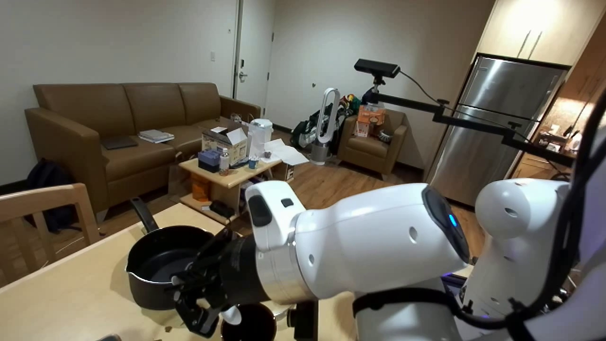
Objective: Remove the spoon from the bowl and put it in the mug
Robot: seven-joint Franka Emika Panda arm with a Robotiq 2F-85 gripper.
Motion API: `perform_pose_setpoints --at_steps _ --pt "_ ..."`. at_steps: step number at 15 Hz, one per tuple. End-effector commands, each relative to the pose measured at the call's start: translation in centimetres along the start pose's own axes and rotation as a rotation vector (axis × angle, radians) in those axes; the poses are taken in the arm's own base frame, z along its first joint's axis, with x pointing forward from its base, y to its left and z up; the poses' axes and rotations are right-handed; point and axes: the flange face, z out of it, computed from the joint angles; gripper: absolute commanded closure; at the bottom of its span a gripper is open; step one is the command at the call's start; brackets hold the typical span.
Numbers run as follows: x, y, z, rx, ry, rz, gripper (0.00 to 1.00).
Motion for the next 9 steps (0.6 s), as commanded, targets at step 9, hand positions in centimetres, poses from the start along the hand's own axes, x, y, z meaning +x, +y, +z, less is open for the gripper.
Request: perform_pose_setpoints --at_steps 9 --pt "-0.2 3.3 -0.1 0.028 -0.042 0.109 0.96"
